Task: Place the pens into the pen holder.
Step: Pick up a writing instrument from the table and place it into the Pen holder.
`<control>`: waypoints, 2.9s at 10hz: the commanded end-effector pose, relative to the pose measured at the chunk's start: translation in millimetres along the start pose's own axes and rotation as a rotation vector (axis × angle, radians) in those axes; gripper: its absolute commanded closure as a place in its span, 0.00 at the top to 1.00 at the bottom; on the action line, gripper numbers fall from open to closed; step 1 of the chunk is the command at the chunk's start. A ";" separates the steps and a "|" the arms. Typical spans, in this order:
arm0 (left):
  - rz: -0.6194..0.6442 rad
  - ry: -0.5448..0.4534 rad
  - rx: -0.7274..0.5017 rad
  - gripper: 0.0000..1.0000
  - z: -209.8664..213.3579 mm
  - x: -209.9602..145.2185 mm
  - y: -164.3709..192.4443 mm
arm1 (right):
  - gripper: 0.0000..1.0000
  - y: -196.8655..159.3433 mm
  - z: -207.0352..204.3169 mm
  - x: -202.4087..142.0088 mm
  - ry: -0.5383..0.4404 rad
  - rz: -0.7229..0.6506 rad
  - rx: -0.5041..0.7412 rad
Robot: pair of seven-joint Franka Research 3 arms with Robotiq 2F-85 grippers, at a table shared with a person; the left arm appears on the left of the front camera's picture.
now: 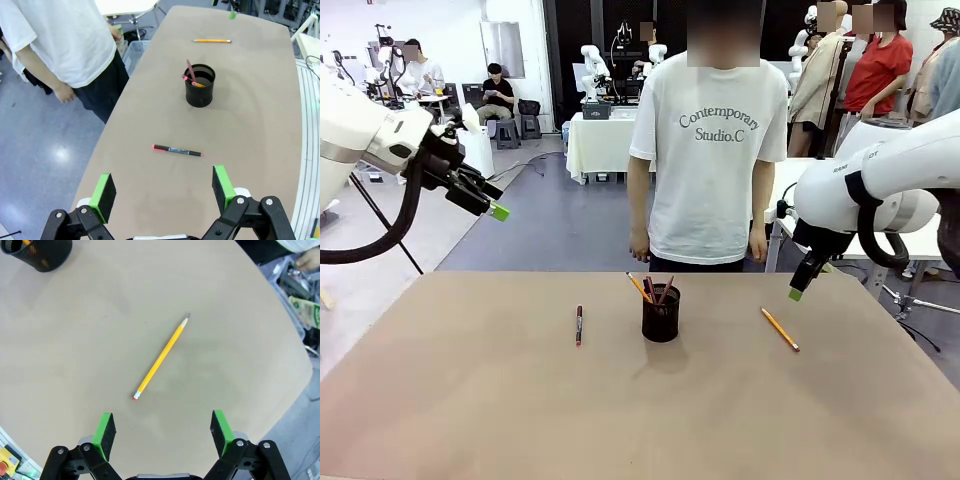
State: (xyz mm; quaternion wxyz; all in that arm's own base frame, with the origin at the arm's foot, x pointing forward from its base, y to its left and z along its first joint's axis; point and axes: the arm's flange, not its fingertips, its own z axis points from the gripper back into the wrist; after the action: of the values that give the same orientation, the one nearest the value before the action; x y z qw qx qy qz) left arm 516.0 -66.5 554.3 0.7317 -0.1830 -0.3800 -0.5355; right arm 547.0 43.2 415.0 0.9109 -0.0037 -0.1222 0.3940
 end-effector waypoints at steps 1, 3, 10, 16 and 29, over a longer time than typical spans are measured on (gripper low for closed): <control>0.001 0.008 0.005 1.00 2.0 1.1 0.1 | 1.00 1.3 5.7 -0.9 0.002 0.003 0.003; 0.001 0.008 0.005 1.00 2.0 1.1 0.1 | 1.00 0.2 1.1 -0.1 0.000 0.000 0.001; 0.001 0.008 0.005 1.00 2.0 1.1 0.1 | 1.00 1.8 -89.1 78.0 0.222 -0.488 -0.145; 0.001 0.008 0.005 1.00 2.0 1.1 0.1 | 1.00 1.2 -96.1 68.6 0.204 -0.461 -0.127; 0.001 0.008 0.005 1.00 2.0 1.1 0.1 | 0.33 -23.6 -142.2 73.2 0.200 -0.574 -0.029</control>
State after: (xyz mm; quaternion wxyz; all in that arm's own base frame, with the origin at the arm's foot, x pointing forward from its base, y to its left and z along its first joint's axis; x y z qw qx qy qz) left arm 516.1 -66.5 554.3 0.7317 -0.1829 -0.3801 -0.5355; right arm 638.0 93.8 296.2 0.9919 -0.0295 -0.0308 0.1200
